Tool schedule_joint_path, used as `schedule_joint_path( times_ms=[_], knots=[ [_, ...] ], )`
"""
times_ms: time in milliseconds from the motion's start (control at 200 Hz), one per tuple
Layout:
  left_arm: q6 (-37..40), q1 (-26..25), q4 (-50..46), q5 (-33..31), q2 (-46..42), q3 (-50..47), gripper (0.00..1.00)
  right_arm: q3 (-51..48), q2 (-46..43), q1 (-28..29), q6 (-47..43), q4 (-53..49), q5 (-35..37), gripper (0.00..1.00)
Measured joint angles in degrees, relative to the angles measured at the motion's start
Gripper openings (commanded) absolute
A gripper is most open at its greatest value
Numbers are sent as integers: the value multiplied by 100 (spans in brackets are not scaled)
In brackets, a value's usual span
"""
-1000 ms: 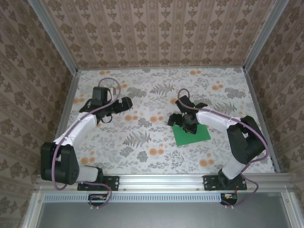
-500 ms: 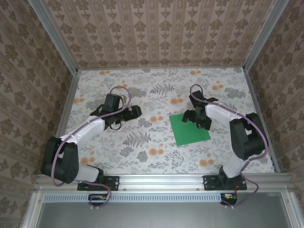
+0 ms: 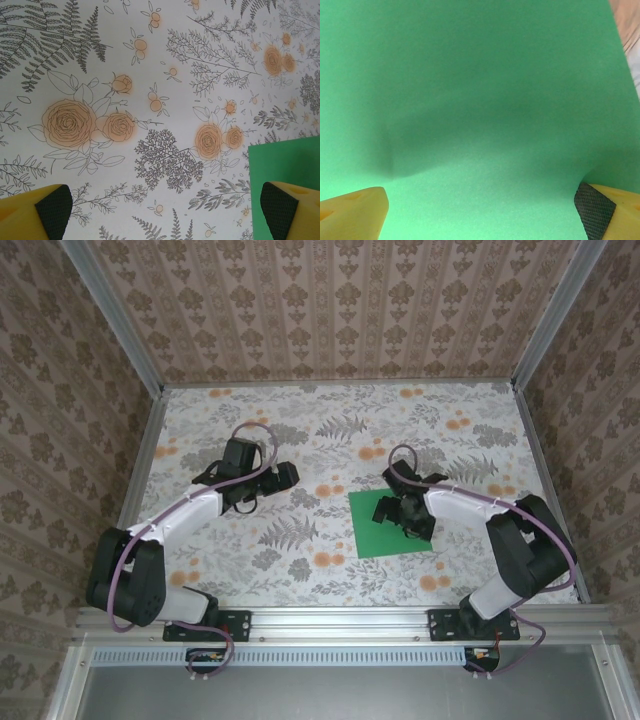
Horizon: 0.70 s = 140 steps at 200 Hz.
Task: Fold a paper plane with a square sheet of paper (pick it up from the middle)
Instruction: Move the square sheet of paper to the center of the table.
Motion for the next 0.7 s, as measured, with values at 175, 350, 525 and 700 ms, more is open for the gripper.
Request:
schedule_joint_path(
  times_ms=[175, 350, 525, 700],
  knots=[
    [-15, -11, -4, -26, 0, 0, 100, 612, 90, 70, -437, -699, 105, 100],
    [-46, -11, -35, -114, -2, -15, 100, 1432, 391, 70, -1541, -1040, 107, 100],
    [-59, -11, -92, -173, -2, -101, 100, 1550, 640, 70, -2238, -1379, 2, 100],
    [-59, -11, -90, -175, -2, -109, 100, 1786, 1008, 90, -2505, -1541, 0, 100]
  ],
)
